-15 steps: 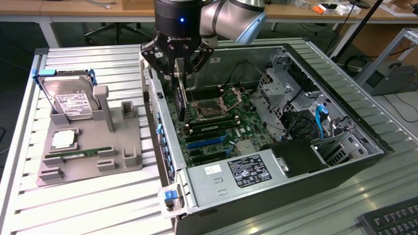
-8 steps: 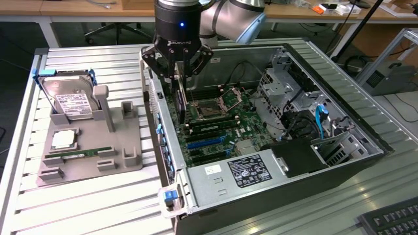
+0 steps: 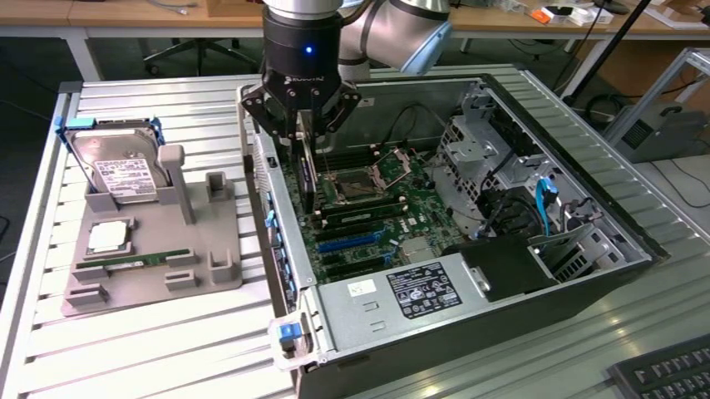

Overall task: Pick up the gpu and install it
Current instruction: 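Pick up the gpu and move the gpu toward the slot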

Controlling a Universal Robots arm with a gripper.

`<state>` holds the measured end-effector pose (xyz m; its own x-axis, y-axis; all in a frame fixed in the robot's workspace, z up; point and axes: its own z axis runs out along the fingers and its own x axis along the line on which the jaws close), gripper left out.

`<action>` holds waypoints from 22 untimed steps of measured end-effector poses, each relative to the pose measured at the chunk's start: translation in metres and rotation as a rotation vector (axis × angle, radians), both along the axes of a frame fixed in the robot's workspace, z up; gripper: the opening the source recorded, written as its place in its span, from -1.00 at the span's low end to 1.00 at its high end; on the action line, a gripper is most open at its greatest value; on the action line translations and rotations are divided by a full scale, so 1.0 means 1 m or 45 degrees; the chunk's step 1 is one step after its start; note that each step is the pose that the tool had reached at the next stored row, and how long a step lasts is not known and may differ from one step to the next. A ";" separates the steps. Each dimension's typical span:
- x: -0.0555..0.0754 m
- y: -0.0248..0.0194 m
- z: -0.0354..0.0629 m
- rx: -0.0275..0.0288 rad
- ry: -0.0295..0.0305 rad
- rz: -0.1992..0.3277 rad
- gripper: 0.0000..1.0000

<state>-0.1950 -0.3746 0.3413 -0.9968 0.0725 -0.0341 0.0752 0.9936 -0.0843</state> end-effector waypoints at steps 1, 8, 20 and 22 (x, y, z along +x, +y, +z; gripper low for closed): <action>0.000 0.0000 -0.0011 0.0000 0.0000 0.000 -0.46; 0.000 0.0000 -0.0073 0.0001 -0.0001 0.000 -0.46; 0.000 0.0000 -0.0184 0.0000 0.0000 0.000 -0.46; 0.001 0.0000 -0.0199 0.0001 -0.0001 0.000 -0.46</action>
<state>-0.1945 -0.3746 0.3214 -0.9968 0.0725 -0.0341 0.0751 0.9936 -0.0841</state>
